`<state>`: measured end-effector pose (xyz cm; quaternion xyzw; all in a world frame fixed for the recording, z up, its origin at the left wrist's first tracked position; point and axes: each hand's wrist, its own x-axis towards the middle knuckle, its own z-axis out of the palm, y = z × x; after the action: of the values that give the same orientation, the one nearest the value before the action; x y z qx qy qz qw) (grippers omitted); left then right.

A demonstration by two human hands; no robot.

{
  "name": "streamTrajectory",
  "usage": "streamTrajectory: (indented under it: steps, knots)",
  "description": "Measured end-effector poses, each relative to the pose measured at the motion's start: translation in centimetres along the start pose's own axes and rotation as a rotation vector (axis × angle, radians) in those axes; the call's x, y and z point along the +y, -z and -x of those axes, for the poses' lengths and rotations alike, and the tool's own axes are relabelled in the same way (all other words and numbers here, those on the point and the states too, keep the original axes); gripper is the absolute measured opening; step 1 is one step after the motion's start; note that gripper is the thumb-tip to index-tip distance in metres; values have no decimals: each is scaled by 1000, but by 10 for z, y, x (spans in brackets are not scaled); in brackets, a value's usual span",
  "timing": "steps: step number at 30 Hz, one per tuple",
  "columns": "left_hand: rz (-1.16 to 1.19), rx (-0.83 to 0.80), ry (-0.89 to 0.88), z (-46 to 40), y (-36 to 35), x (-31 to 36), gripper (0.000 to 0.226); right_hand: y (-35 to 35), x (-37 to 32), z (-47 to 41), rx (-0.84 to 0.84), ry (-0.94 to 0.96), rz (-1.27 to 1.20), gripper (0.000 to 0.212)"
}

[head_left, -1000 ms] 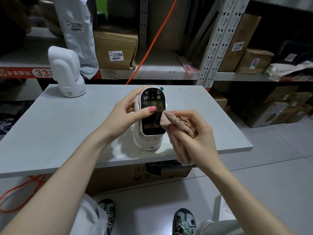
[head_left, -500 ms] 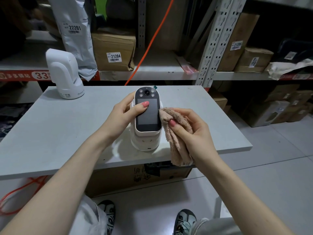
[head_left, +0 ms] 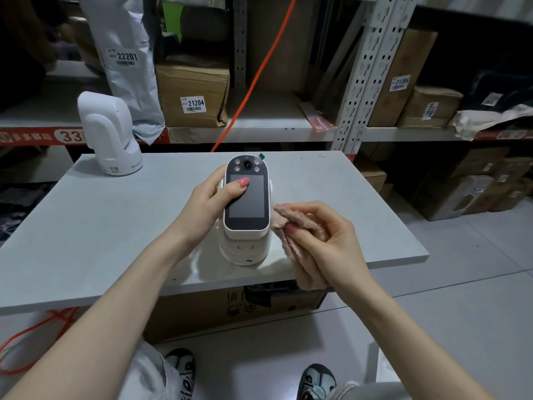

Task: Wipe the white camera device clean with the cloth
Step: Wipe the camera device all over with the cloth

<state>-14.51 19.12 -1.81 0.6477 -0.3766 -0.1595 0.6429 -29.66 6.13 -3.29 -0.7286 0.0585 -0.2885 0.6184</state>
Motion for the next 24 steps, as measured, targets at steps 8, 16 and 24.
streamTrajectory:
  steps: [8,16,24]
  knots:
    - [6,11,-8,-1,0,-1,21,-4,9,6,19,-11,27,23]
    - [97,43,56,-9,1,-3,25,-8,2,3,-1,4,15,19]
    - [151,71,148,-16,6,-7,23,-15,8,-13,72,170,118,23]
